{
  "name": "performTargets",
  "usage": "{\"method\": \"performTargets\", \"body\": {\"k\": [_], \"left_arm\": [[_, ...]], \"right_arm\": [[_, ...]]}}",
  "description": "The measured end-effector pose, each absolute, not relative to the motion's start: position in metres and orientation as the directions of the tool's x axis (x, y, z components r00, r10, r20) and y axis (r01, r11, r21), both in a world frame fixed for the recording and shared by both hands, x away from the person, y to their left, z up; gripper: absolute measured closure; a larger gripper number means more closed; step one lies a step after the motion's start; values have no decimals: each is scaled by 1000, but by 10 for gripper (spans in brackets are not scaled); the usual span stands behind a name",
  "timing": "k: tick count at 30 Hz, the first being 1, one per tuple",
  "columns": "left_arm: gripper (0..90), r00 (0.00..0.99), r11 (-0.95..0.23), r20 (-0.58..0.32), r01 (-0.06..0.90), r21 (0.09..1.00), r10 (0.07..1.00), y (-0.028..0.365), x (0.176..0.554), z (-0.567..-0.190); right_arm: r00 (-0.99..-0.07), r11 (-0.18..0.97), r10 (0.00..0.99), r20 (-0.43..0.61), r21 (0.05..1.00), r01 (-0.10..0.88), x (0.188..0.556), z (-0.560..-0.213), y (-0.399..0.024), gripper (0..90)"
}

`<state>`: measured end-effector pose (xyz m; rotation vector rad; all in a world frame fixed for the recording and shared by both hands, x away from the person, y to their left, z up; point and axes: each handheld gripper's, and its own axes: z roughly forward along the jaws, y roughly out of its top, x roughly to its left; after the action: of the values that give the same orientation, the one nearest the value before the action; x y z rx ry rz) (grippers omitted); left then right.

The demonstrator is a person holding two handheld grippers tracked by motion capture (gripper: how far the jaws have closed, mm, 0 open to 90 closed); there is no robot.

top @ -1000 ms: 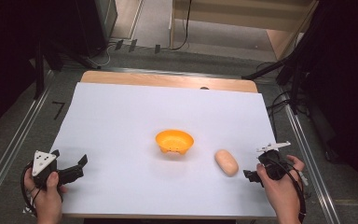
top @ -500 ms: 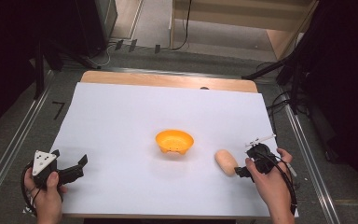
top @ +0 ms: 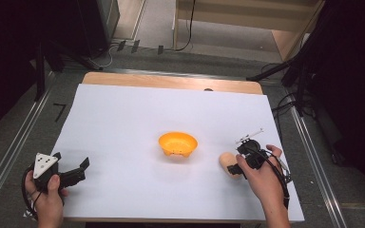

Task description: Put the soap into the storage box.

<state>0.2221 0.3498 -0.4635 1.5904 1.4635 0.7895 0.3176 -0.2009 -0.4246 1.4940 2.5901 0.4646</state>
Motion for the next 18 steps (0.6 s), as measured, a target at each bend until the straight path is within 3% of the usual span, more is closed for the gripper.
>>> {"method": "performTargets", "body": {"k": [18], "left_arm": [[1,132,4,-77,480,877,988,350,222,-464]], "right_arm": [[-482,456,874,53,249,854,332,-445,-185,262]]}}
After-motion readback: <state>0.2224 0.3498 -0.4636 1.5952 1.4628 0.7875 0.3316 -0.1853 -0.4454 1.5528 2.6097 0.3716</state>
